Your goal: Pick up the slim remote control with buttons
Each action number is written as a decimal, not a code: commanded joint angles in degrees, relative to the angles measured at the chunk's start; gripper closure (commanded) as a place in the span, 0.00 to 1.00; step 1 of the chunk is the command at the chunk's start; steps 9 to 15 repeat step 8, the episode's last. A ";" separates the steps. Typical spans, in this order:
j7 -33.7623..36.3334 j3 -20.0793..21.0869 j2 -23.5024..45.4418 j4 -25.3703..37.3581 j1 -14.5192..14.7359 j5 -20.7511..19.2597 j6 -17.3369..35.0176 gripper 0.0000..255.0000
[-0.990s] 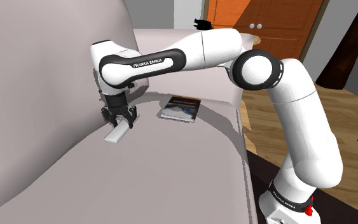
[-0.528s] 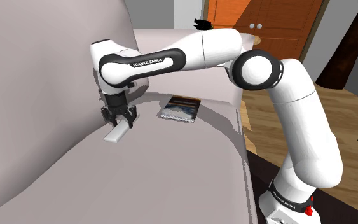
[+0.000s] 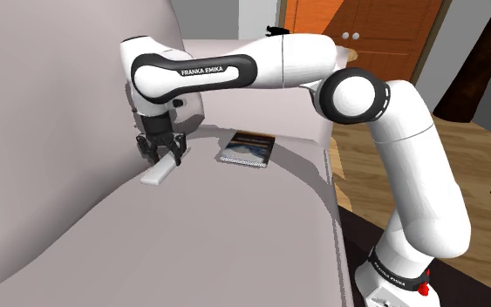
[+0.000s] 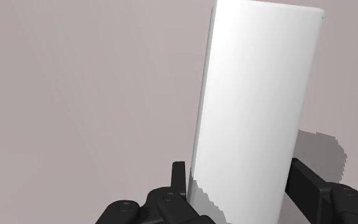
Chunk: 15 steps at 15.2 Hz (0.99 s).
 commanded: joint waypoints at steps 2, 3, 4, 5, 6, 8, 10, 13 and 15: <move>-0.20 -0.02 0.39 3.12 0.63 -0.07 -2.64 1.00; -0.27 -0.03 0.53 4.16 0.84 -0.10 -3.51 1.00; -0.34 -0.05 0.70 5.25 1.07 -0.14 -4.40 1.00; -0.41 -0.07 0.90 6.40 1.31 -0.20 -5.31 1.00; -0.49 -0.11 1.14 7.61 1.58 -0.27 -6.25 1.00; -0.50 -0.11 1.17 7.79 1.63 -0.27 -6.39 1.00; -0.50 -0.11 1.17 7.79 1.63 -0.27 -6.39 1.00; -0.50 -0.11 1.17 7.79 1.63 -0.27 -6.39 1.00; -0.50 -0.11 1.17 7.79 1.63 -0.27 -6.39 1.00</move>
